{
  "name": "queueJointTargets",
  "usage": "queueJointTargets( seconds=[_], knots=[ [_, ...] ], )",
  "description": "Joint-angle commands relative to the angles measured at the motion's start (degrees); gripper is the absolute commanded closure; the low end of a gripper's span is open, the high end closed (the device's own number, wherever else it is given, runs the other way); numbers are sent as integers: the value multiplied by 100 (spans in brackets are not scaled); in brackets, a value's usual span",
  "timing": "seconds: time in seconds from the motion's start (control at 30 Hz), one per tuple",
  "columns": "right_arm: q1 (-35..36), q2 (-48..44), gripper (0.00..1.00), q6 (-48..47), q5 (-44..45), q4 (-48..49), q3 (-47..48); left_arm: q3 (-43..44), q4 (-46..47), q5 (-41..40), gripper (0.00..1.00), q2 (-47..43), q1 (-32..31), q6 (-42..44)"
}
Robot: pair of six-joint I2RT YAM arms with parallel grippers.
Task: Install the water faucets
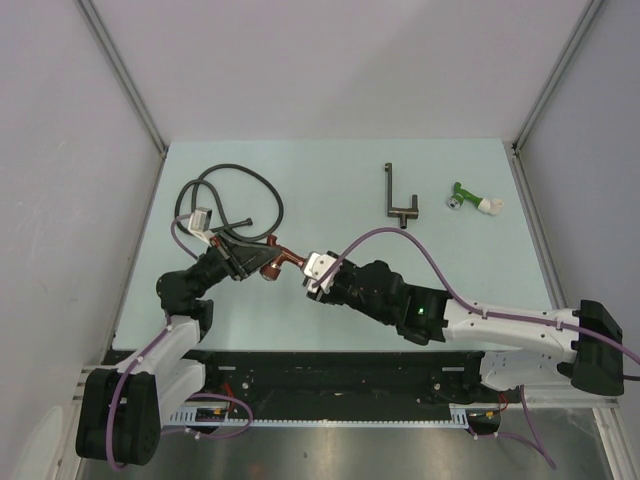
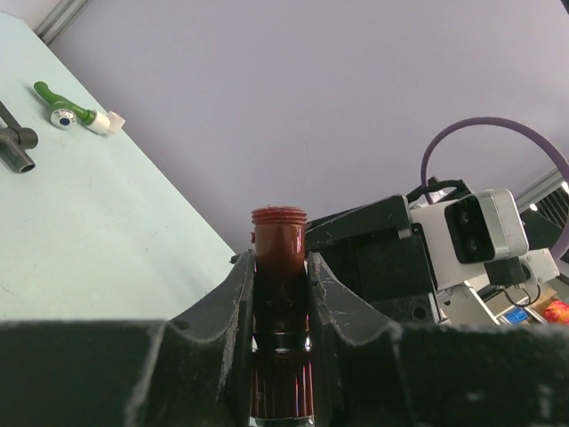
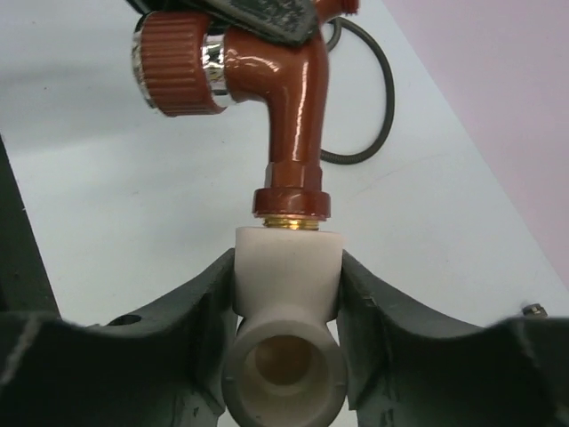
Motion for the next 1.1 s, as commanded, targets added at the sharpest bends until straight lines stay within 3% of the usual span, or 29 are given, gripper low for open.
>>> queueJointTargets(
  seconds=[0.0,0.13,0.27,0.47,0.5,0.63,0.73,0.83,0.93,1.07],
  knots=[
    [61,-105,68,58,-34,338,221,76,2582,-99,100,-74,-13,-22],
    [-114,-271,99,541,-875,382,230,76,2582,-108,100,-65,-13,-22],
    [-876,-422,100,1647,-2291,496,230,76,2582,-117,100,-65,-13,-13],
    [-2264,-45,100,4502,-4785,1155,230,76,2582,-100,100,-73,-13,5],
    [-2407,52,100,5202,-4955,1295,230,76,2582,-99,100,-74,-13,5],
    [-2821,692,100,6540,-5711,1638,221,76,2582,-99,100,-82,-13,13],
    [-2866,1028,100,7158,-6187,2113,212,67,2582,-100,100,-100,-13,5],
    [-2866,1152,100,6952,-6048,2009,212,76,2582,-108,100,-100,-13,5],
    [-2857,819,81,6459,-5442,1482,221,76,2582,-99,100,-82,-13,-4],
    [-2857,64,48,5380,-4282,614,212,76,2582,-108,100,-82,-13,-22]
  ],
)
